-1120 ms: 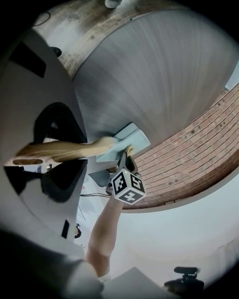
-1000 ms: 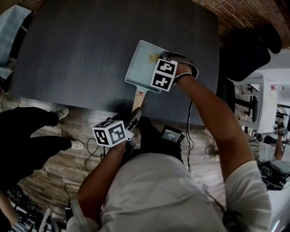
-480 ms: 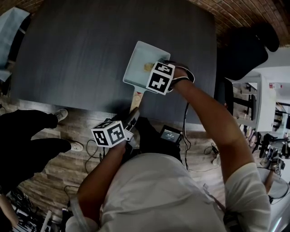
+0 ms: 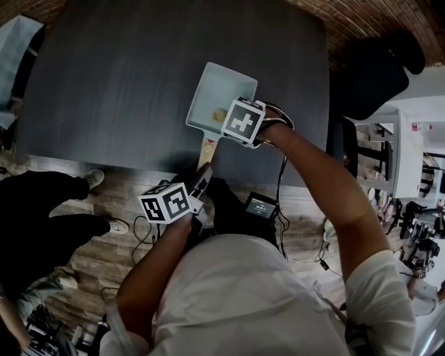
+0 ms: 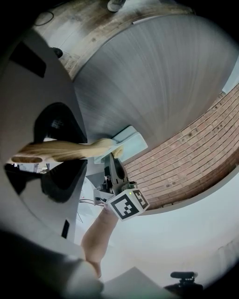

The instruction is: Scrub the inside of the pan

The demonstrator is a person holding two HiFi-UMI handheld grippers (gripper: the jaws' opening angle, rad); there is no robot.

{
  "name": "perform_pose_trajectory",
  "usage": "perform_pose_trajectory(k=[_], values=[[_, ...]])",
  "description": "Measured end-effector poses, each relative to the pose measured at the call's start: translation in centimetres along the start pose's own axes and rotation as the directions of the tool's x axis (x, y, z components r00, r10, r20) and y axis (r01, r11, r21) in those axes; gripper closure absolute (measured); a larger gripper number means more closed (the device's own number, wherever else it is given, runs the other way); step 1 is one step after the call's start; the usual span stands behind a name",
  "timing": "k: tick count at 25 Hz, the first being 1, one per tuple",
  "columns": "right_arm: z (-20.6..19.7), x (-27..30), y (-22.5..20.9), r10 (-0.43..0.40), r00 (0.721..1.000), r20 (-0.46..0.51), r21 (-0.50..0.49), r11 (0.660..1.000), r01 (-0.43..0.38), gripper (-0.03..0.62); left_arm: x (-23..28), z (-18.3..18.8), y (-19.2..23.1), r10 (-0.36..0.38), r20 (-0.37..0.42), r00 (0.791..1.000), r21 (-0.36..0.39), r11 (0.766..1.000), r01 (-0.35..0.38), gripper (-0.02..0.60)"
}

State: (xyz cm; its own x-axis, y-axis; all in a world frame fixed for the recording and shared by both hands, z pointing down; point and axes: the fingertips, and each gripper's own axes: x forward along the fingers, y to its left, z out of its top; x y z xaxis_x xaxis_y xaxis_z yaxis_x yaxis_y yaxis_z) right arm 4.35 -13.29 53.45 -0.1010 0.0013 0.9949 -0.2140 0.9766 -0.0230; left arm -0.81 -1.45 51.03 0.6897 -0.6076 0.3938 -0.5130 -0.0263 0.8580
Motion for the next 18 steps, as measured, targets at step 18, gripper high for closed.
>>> perform_pose_trajectory(k=[18], values=[[0.4,-1.6,3.2,0.308,0.934,0.18,0.198,0.919,-0.341,0.551,0.1,-0.1,0.2,0.003,-0.001,1.0,-0.003,1.0,-0.003,0.476]])
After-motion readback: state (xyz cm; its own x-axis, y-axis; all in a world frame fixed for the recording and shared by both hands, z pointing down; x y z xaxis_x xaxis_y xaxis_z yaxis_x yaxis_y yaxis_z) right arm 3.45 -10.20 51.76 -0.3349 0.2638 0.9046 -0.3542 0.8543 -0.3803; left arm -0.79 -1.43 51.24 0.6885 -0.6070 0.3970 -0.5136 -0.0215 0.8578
